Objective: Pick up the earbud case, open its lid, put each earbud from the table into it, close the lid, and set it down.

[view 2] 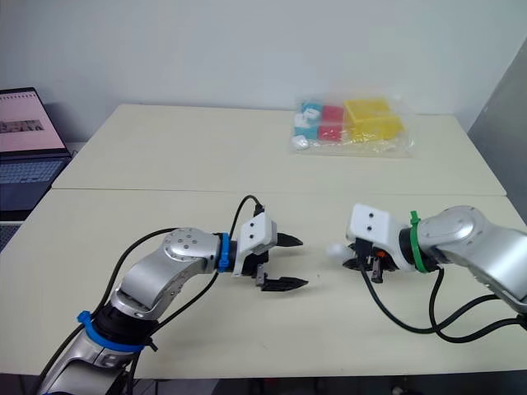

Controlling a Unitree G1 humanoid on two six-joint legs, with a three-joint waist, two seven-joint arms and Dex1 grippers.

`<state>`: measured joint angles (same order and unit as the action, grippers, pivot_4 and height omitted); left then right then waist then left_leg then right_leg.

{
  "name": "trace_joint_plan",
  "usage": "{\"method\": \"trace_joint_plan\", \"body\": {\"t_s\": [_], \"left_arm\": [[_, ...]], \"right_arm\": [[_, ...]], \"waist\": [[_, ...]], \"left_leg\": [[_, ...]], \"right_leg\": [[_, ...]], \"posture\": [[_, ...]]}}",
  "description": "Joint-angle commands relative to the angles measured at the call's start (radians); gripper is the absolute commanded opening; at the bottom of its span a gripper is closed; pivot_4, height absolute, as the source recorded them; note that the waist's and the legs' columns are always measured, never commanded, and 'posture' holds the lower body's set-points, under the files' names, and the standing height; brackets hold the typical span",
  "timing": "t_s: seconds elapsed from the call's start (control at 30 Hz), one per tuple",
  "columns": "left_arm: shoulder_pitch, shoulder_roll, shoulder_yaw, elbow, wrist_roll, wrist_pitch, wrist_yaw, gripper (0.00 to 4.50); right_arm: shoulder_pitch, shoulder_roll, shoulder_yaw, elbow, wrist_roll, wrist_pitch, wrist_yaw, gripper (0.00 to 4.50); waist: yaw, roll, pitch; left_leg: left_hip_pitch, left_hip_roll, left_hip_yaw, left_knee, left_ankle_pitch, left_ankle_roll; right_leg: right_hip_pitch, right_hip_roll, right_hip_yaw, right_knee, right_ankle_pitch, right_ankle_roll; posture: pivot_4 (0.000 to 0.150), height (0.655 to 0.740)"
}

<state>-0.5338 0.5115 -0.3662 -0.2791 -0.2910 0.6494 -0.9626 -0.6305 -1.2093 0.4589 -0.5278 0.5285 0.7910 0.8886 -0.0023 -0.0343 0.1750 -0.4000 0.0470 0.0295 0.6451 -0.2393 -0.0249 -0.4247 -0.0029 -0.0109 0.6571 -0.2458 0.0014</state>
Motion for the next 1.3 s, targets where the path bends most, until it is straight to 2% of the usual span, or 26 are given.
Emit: {"method": "trace_joint_plan", "body": {"t_s": [0.03,0.3,1.0,1.13,1.3], "left_arm": [[-0.053,-0.043,-0.015,-0.038,0.012,0.040,0.048,4.50],[-0.099,-0.045,-0.069,-0.051,0.043,0.036,0.027,4.50],[-0.108,-0.053,-0.094,-0.004,0.062,-0.028,-0.029,4.50],[-0.105,-0.063,-0.088,-0.004,0.055,-0.029,-0.030,3.60],[-0.103,-0.068,-0.088,-0.005,0.054,-0.019,-0.031,2.04]], "right_arm": [[-0.033,0.042,-0.008,0.007,-0.077,-0.040,0.071,0.77],[-0.043,0.122,-0.023,0.028,-0.175,-0.025,0.143,0.77],[-0.041,0.209,-0.063,-0.002,-0.220,0.024,0.201,0.77],[-0.038,0.214,-0.065,-0.008,-0.226,0.023,0.204,0.77],[-0.036,0.217,-0.068,-0.009,-0.232,0.026,0.207,0.77]], "waist": [[-0.001,0.000,0.000],[0.000,0.000,0.000],[0.000,0.000,0.000],[0.000,0.000,0.000],[0.000,0.000,0.000]], "left_leg": [[0.000,0.000,0.000,0.000,0.000,0.000],[0.001,0.000,0.000,0.000,0.000,0.000],[0.001,0.000,-0.001,0.002,0.000,0.000],[0.001,0.000,-0.001,0.002,0.000,0.000],[0.001,0.000,-0.001,0.002,0.000,0.000]], "right_leg": [[0.000,0.000,0.000,0.001,0.000,0.000],[0.000,0.000,0.000,0.002,0.000,0.000],[0.000,0.000,0.000,0.004,0.000,0.000],[0.000,0.000,0.000,0.005,0.000,0.000],[0.000,0.000,0.000,0.005,0.000,0.000]], "posture": [[0.150,0.7400],[0.150,0.7400],[0.150,0.7400],[0.150,0.7400],[0.150,0.7400]]}}
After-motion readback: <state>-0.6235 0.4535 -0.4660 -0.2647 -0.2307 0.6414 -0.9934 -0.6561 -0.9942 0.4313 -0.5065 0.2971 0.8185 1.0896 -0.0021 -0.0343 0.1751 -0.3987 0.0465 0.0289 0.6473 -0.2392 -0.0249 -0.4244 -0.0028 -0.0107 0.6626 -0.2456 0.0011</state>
